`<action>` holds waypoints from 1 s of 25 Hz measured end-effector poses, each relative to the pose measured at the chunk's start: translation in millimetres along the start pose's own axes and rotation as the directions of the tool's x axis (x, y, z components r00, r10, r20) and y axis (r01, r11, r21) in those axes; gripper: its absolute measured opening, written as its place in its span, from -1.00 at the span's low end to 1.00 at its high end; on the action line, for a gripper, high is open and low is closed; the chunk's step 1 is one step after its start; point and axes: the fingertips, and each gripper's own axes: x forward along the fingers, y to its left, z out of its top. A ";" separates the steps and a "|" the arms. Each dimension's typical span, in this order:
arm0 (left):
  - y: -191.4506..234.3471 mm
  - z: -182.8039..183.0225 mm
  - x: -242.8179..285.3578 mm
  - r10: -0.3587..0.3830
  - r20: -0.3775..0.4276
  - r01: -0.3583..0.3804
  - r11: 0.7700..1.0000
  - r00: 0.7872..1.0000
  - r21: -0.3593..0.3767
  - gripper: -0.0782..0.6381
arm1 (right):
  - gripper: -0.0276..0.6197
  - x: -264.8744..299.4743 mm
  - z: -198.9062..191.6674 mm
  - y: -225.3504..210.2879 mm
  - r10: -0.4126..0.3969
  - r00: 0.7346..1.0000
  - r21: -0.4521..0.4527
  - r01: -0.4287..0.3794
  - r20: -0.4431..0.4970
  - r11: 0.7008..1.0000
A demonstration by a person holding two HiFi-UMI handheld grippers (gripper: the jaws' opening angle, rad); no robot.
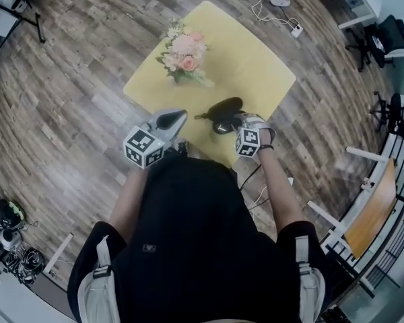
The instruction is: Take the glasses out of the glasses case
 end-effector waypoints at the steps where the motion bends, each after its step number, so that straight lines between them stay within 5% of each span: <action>1: 1.8 -0.6 0.0 0.003 0.001 -0.003 1.000 1.000 -0.008 -0.75 | -0.69 3.2 -2.2 0.8 0.006 1.000 -0.024 -0.006 -0.009 1.000; 9: 17.9 -7.3 -11.0 0.014 -0.010 -0.014 0.999 1.000 -0.032 -0.75 | -0.63 24.9 5.2 5.1 0.018 0.998 -0.205 -0.031 -0.065 0.978; 25: 20.3 -7.3 -1.7 0.010 -0.029 -0.011 1.000 1.000 -0.026 -0.75 | -0.86 33.1 -5.0 8.2 0.050 0.993 -0.199 -0.070 -0.104 0.977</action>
